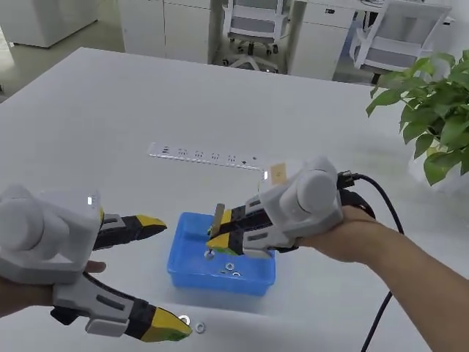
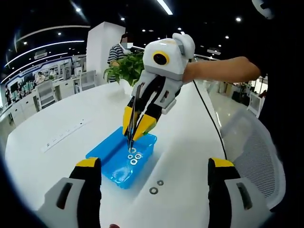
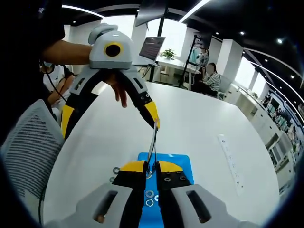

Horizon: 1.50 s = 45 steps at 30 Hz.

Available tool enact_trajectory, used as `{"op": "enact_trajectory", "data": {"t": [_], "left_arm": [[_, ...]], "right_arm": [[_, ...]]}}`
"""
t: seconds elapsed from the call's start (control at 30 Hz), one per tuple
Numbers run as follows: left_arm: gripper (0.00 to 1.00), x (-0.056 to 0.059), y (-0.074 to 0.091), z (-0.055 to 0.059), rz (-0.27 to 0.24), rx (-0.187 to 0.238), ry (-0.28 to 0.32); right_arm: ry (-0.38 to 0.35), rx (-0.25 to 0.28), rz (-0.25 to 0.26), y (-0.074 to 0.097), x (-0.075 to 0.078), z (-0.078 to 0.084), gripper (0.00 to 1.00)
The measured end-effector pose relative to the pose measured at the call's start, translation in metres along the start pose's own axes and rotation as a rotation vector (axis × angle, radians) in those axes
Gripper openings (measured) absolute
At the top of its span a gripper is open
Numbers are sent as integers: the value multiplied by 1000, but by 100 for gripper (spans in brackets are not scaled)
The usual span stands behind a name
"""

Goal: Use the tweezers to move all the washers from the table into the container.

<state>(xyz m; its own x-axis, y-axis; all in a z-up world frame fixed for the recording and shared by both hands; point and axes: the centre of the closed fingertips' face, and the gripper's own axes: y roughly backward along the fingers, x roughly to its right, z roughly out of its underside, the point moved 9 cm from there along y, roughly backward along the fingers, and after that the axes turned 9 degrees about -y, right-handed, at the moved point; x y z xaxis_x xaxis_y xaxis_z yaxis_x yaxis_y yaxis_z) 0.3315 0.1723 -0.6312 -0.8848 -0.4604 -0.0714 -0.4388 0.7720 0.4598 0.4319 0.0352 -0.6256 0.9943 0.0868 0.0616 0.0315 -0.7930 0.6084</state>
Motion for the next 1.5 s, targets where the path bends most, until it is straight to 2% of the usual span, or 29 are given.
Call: {"op": "enact_trajectory", "data": {"t": [0.23,0.47,0.93,1.13,1.33,1.5], "left_arm": [[99,-4,0,4,7,-8,10],[98,-14,-6,3,7,0,3],[89,-34,-20,-2,21,10,-22],[74,-43,-29,-3,19,15,-40],[52,-54,-38,-4,-8,3,-70],[34,-61,-44,-3,-11,-8,-89]], "right_arm": [[15,-4,8,-7,11,6,9],[30,-3,1,-16,19,13,9],[32,-16,-28,-34,28,30,9],[28,-31,-46,-41,28,39,9],[36,-44,-80,-49,26,47,9],[46,-54,-102,-53,25,51,9]]}}
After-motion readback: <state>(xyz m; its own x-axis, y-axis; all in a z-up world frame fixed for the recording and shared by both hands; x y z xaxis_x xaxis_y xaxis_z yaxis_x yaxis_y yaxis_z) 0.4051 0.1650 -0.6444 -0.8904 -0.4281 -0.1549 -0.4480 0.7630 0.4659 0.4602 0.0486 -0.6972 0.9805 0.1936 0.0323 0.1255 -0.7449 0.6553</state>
